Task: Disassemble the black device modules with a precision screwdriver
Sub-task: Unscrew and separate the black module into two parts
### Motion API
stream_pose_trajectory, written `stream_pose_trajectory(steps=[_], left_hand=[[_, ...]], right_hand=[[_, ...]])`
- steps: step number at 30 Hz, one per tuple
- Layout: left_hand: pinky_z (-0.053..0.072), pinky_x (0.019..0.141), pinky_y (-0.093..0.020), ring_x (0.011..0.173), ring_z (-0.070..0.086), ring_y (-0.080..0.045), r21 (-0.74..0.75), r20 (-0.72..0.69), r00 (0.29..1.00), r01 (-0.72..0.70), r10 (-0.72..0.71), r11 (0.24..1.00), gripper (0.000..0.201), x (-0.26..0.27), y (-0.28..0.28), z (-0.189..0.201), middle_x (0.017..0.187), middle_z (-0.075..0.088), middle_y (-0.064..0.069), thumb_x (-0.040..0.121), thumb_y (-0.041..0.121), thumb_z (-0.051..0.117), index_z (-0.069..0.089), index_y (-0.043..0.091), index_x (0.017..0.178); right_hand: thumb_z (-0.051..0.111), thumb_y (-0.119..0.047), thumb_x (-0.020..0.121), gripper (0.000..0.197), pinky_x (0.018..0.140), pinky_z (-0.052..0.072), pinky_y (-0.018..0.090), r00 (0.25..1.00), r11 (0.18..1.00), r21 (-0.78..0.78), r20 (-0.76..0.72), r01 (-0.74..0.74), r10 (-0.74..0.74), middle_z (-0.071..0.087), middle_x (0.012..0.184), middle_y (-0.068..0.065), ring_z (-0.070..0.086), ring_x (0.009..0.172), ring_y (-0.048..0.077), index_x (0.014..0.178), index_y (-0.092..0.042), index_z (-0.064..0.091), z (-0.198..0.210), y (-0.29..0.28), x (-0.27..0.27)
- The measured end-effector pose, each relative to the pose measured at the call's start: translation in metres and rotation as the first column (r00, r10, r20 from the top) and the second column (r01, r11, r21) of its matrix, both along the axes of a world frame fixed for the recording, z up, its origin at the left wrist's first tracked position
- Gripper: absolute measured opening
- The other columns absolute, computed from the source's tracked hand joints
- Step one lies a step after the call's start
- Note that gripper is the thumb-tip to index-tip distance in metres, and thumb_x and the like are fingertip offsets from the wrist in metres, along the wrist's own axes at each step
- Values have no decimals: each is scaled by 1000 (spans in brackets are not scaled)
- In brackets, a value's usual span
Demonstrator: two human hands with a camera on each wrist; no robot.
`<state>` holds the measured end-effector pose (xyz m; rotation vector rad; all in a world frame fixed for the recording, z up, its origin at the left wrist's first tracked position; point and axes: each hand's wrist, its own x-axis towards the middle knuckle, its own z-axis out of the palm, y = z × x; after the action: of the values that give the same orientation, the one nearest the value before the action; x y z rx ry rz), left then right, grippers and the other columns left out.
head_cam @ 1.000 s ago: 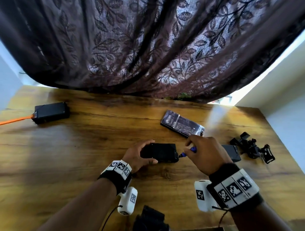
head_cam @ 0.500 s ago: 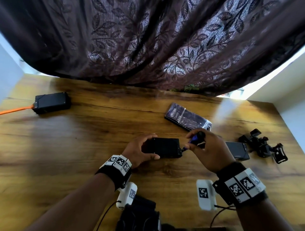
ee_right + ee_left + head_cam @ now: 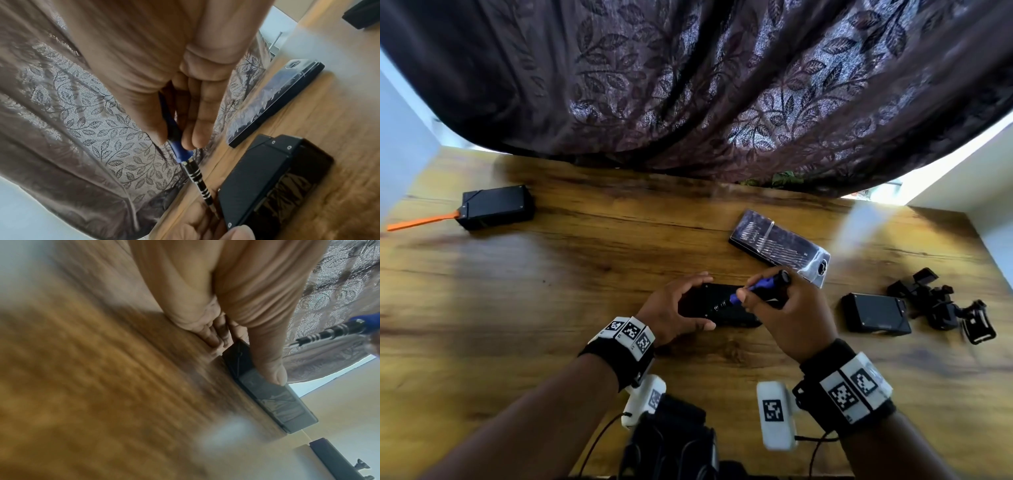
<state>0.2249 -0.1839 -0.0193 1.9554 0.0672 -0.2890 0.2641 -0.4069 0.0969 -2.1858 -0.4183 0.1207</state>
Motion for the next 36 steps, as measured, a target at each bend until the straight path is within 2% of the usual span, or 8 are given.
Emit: stream_pose_trajectory(steps=[3,8,25,28,30,33,34,36], left_hand=[[31,116,-28,142,33,3,2,0,1000,-4,4,1000,85,0,0,0,154,39,28,72,44,89,46,45,145],[31,115,-29,142,32,3,13,-8,1000,8,-8,1000,84,-1,1,-1,155,36,30,72,48,88,45,48,144],[36,119,-38,142,36,2,4,8,1000,-5,5,1000,84,0,1,-4,154,40,27,69,49,89,48,46,142],[35,119,-34,141,36,4,3,17,1000,-7,6,1000,84,0,2,-6,154,41,26,70,47,89,49,44,143],[35,118,-30,140,37,5,3,21,1000,-17,17,1000,81,-1,1,-5,153,42,26,70,44,90,51,44,140],[36,109,-17,132,40,6,15,20,999,-36,35,999,75,-1,-1,0,145,46,26,72,38,91,47,51,131],[38,108,-17,131,42,6,11,16,999,-42,42,999,74,-1,-1,0,142,47,27,72,38,91,47,51,130],[42,113,-29,133,46,4,-19,21,999,-44,45,999,74,-2,0,-1,144,49,27,69,44,92,52,51,131]], right_hand=[[84,-28,79,16,69,55,20,1000,1000,-21,13,-1,1,73,81,-13,70,75,1,85,-31,70,-3,3,0],[84,-28,79,16,72,60,33,1000,1000,-29,5,-12,12,73,81,-12,70,75,3,85,-31,70,-5,3,0],[84,-28,80,18,75,60,36,997,996,-61,15,-70,71,70,83,-14,68,81,4,85,-34,68,0,8,-3],[87,-30,76,20,69,53,22,988,977,-163,38,-140,148,65,84,-17,63,81,1,83,-33,68,9,11,-3],[87,-29,75,21,68,48,20,968,937,-271,57,-222,246,64,84,-19,60,80,0,86,-32,69,20,18,-2],[83,-28,79,32,68,49,20,932,850,-421,30,-317,362,62,91,-19,59,80,-3,103,-36,62,37,31,-1],[82,-28,81,32,66,48,21,922,820,-466,22,-332,386,61,90,-19,57,79,-3,103,-36,60,42,36,-1],[79,-30,83,24,63,44,23,908,751,-569,16,-335,418,59,87,-18,56,78,2,93,-33,57,50,45,0]])
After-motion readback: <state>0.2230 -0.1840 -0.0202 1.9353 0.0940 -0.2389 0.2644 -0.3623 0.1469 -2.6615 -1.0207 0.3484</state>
